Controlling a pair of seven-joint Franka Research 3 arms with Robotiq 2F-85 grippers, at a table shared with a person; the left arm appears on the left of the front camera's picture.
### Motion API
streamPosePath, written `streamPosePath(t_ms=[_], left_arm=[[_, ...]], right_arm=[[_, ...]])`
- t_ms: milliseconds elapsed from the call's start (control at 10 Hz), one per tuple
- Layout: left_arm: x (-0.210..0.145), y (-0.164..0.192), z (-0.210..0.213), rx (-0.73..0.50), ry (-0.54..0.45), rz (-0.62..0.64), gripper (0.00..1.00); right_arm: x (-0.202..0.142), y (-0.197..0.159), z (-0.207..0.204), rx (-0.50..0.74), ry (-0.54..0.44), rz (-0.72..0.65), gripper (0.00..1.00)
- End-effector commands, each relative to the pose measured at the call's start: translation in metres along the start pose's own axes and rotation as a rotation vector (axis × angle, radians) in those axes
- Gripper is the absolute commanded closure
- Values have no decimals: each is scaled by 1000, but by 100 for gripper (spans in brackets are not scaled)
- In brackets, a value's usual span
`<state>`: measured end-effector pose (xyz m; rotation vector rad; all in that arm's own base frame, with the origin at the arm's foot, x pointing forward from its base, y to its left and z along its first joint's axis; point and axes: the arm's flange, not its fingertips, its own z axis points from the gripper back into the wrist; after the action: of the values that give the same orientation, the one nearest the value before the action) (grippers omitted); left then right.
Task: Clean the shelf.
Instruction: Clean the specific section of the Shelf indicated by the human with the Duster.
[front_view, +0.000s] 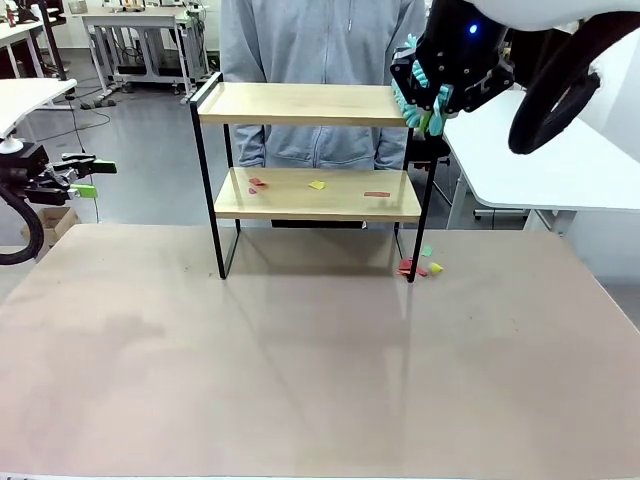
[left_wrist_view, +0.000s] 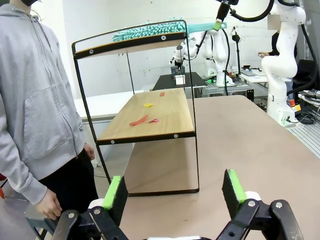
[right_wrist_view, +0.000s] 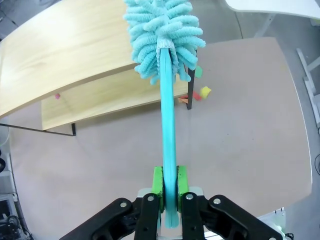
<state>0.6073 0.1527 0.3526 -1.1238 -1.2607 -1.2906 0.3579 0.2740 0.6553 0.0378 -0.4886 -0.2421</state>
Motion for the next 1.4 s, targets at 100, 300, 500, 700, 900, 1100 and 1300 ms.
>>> streamPosePath(t_ms=[100, 300, 500, 700, 900, 1100, 1300], left_arm=[[3, -1, 0, 0, -2, -6, 0], [3, -1, 0, 0, -2, -6, 0], [3, -1, 0, 0, -2, -6, 0], [3, -1, 0, 0, -2, -6, 0], [3, -1, 0, 0, -2, -6, 0], [3, -1, 0, 0, -2, -6, 0], [3, -1, 0, 0, -2, -6, 0]], right_arm=[[0, 0, 0, 0, 0, 0, 86], [-4, -24, 26, 155, -87, 10, 86], [-12, -44, 47, 253, -141, 77, 86], [-17, -50, 59, 359, -139, 173, 86], [-26, -53, 69, 510, -114, 344, 86], [-34, -49, 71, 635, -61, 538, 86], [-48, -39, 70, 723, -34, 772, 86]])
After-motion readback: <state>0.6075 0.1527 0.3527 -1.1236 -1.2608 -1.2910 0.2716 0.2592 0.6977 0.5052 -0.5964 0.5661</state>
